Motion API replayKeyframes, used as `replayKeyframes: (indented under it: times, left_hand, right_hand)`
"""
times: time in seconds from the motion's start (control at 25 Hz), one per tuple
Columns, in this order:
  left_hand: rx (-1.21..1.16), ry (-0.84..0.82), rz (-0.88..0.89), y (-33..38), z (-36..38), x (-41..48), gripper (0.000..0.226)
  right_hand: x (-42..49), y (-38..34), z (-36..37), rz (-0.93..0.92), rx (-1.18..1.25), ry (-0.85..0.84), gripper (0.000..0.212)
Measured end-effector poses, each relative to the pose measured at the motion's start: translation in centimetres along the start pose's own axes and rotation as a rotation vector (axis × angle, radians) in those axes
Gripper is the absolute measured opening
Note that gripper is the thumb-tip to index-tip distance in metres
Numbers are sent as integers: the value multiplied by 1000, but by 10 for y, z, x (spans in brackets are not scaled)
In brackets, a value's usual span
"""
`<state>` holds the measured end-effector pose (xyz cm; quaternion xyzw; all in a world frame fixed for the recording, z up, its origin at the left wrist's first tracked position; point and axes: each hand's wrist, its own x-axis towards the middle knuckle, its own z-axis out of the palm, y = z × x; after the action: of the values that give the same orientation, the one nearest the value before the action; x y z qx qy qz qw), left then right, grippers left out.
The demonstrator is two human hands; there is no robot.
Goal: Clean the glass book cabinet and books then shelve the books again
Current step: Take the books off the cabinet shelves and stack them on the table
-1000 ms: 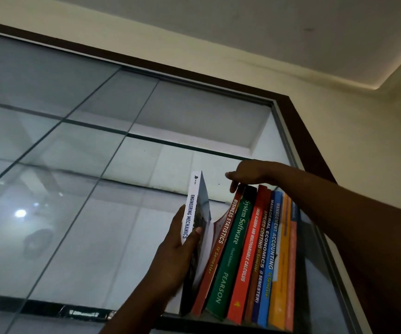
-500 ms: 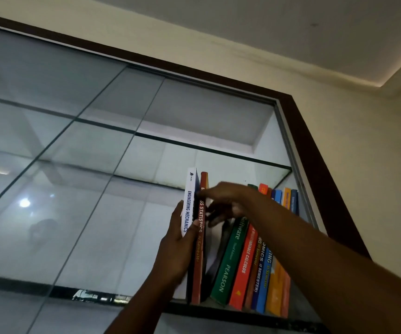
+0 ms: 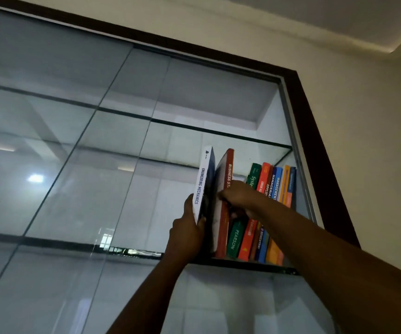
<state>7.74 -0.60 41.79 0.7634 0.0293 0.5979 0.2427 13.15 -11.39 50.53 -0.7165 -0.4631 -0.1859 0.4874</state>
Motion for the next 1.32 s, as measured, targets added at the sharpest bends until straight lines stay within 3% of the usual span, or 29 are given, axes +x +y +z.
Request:
replayKeyframes:
  times: [0.28,0.56,0.76,0.92,1.0,1.16,1.32]
  left_hand:
    - [-33,200,-7,41,-36,-33,54]
    - [111,251,70,146,-117,-128,51]
    - [279,100,-108,167,-174,-251,49]
    - [427,-45,-416,164,-230,-367,46]
    - [495,-78,-543,163,-259,-419,55]
    - [604,-3,-879,161,-344,-523,54]
    - [688,96,-1086,164,-451,-609,56]
  right_hand:
    - [-55,-12,-33,-263,-143,264,34]
    - [-180,-28,-94,-327,61,212,29]
    - [-285,-16,-79,-184,255,-12,29]
    - [-372,-11,-22,-148,162,-227,31]
    - [-413,-16,8,-166,152,-340,30]
    - [-495,-51,94,-216,122,-593,30]
    - [-578,-116,201,-310,108,-766,33]
